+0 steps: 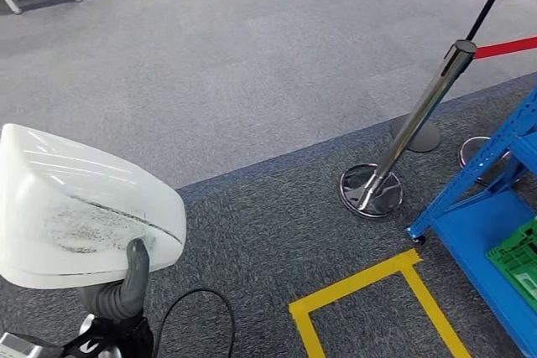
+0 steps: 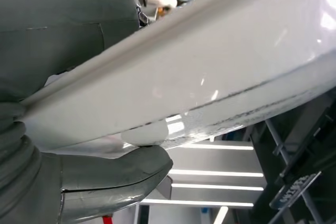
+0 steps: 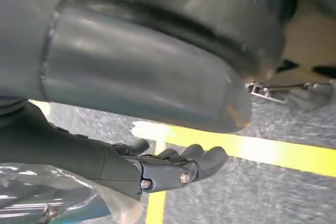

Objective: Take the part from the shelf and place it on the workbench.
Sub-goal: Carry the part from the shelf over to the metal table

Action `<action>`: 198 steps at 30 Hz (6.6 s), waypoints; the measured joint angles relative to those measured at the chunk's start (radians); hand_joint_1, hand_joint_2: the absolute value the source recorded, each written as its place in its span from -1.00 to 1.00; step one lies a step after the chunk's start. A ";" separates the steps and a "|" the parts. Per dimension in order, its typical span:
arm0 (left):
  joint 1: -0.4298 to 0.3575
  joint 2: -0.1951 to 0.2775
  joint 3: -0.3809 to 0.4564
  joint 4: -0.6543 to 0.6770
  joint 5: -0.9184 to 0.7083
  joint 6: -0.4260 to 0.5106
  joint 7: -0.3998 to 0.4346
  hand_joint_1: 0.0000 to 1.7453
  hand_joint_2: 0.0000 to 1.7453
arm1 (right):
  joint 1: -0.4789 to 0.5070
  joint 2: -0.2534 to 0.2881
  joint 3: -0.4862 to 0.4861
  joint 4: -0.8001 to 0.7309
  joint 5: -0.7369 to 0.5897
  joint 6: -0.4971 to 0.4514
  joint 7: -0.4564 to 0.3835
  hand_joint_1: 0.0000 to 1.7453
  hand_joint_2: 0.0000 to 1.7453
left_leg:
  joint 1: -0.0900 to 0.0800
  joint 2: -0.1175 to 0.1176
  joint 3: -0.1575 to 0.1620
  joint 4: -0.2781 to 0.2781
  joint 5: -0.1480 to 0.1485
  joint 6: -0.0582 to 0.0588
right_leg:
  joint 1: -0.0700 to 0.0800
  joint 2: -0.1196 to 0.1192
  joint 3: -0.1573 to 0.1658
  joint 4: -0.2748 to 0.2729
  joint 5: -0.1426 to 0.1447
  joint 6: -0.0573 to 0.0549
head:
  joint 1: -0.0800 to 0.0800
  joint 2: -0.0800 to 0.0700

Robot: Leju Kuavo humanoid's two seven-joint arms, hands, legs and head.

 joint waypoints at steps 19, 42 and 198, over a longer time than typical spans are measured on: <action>0.040 0.006 0.018 -0.014 -0.001 0.021 0.000 1.00 1.00 | -0.005 0.003 0.010 -0.001 0.021 0.018 0.018 -1.00 -1.00 | -0.010 0.166 0.000 -0.007 0.005 0.017 | 0.011 -0.168 0.039 0.021 -0.065 0.005 | -0.010 0.000; 0.026 0.013 0.018 -0.014 -0.003 0.022 0.001 1.00 1.00 | -0.002 0.006 0.015 -0.001 0.008 0.031 0.003 -1.00 -1.00 | -0.003 0.136 -0.079 0.156 -0.031 -0.018 | 0.009 -0.154 0.028 -0.005 -0.016 -0.036 | -0.014 0.000; 0.022 0.040 0.025 0.009 -0.128 0.230 0.025 1.00 1.00 | -0.009 -0.018 -0.049 -0.004 -0.045 0.000 -0.015 -1.00 -1.00 | -0.011 0.120 -0.038 0.033 0.024 0.003 | 0.012 -0.092 0.086 -0.024 -0.062 -0.016 | -0.001 0.000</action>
